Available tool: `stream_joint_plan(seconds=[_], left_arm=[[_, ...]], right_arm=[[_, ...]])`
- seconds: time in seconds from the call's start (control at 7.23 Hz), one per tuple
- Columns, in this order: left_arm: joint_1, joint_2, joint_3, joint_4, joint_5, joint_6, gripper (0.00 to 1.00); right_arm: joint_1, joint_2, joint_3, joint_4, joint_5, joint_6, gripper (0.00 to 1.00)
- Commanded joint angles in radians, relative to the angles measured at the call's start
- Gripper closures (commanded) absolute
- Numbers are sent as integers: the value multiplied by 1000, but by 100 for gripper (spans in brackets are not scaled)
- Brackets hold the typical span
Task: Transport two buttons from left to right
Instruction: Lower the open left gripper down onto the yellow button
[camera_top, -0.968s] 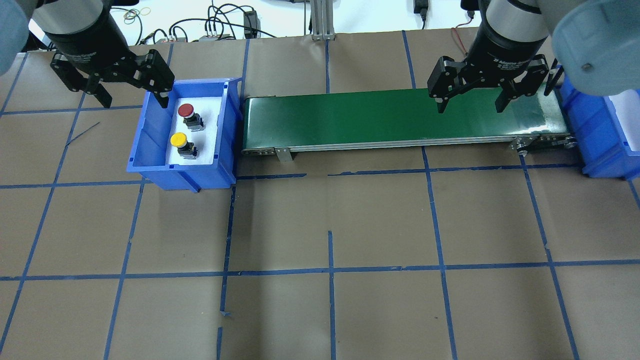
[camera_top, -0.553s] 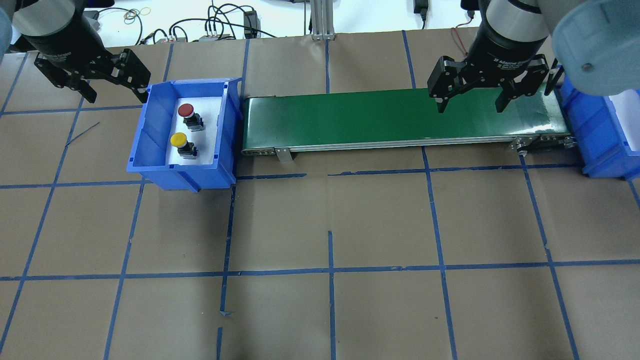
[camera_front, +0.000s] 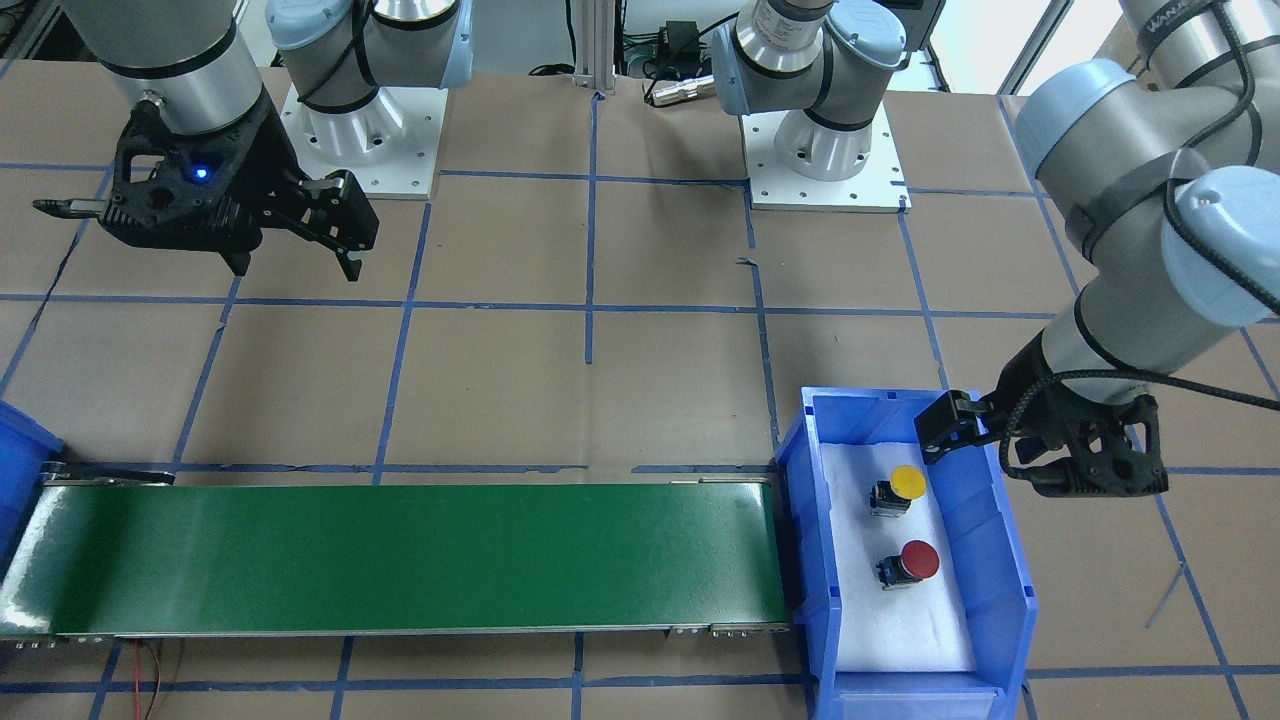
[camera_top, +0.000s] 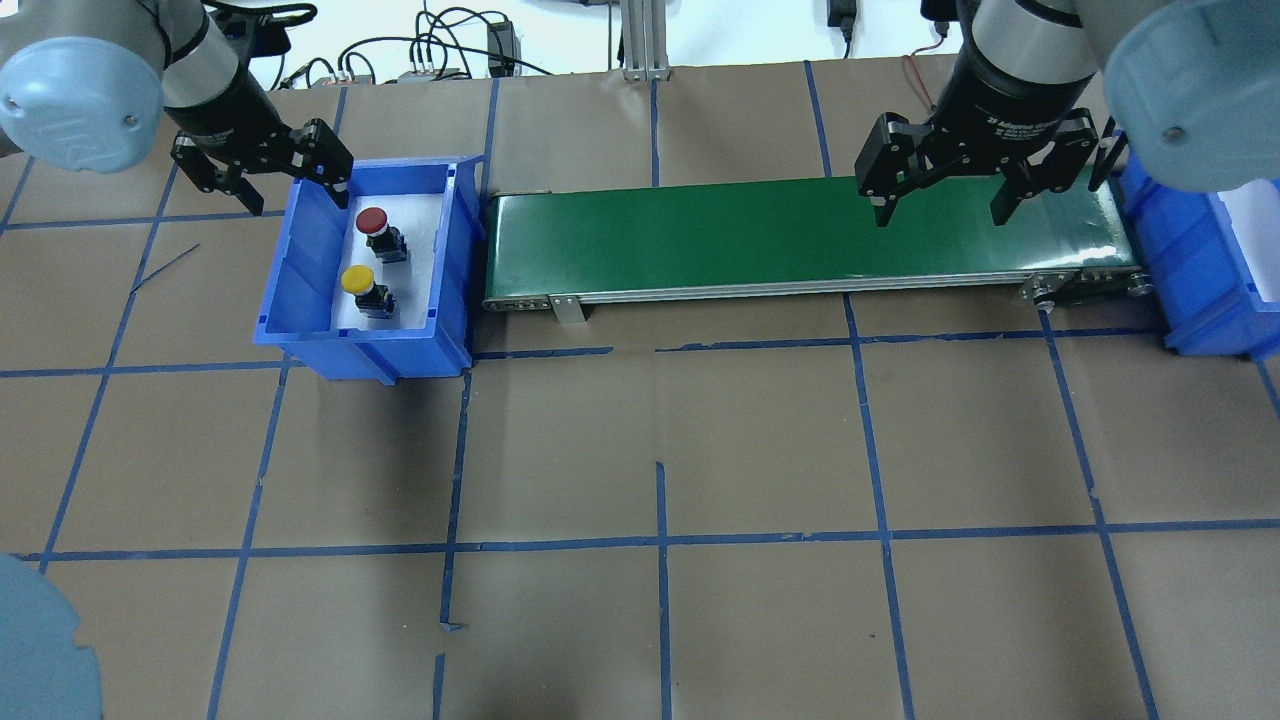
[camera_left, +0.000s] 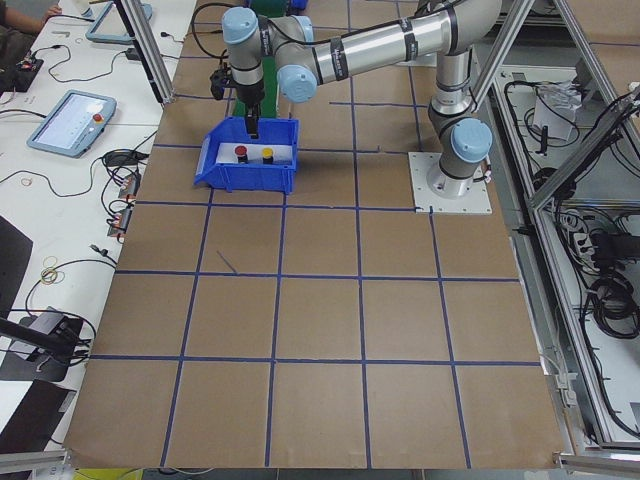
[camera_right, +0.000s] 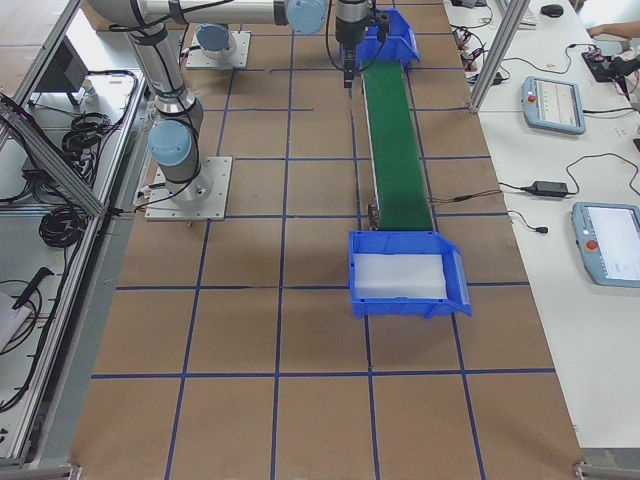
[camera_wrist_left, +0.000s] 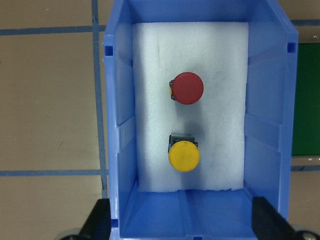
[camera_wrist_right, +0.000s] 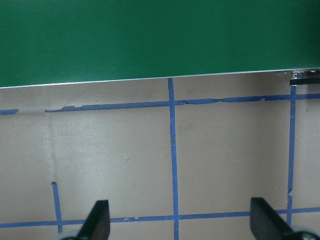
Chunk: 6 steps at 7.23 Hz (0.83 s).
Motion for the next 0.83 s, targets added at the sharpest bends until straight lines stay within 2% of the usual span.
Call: stream_joint_plan(seconds=[0.0, 0.69], left_arm=[[0, -24, -83, 34, -11, -42, 4], [-1, -41, -151, 110, -11, -79, 1]], right_arm=[[0, 1, 1, -1, 0, 0, 0], [0, 1, 1, 0, 0, -2, 0]])
